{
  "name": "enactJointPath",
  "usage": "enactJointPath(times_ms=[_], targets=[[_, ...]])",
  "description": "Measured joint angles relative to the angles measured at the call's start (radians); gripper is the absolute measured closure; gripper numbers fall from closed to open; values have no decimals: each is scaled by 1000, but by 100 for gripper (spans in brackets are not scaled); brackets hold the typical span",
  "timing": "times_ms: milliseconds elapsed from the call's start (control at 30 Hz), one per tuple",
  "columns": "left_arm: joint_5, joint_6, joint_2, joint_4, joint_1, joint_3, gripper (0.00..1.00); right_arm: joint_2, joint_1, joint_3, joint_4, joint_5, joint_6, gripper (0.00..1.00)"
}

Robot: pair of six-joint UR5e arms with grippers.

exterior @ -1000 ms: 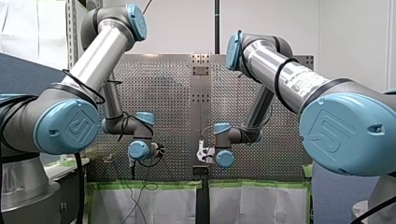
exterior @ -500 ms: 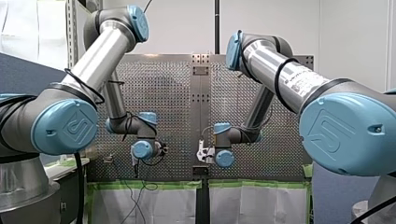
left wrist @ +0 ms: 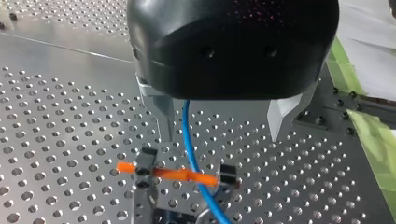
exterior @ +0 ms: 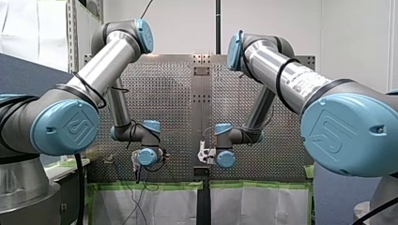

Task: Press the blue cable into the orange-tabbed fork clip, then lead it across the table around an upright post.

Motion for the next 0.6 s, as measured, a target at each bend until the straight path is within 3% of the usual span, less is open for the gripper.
enactJointPath(times_ms=[600], targets=[[-4, 29, -1, -8, 0, 28, 0, 0, 0, 0, 2, 0, 0, 100]])
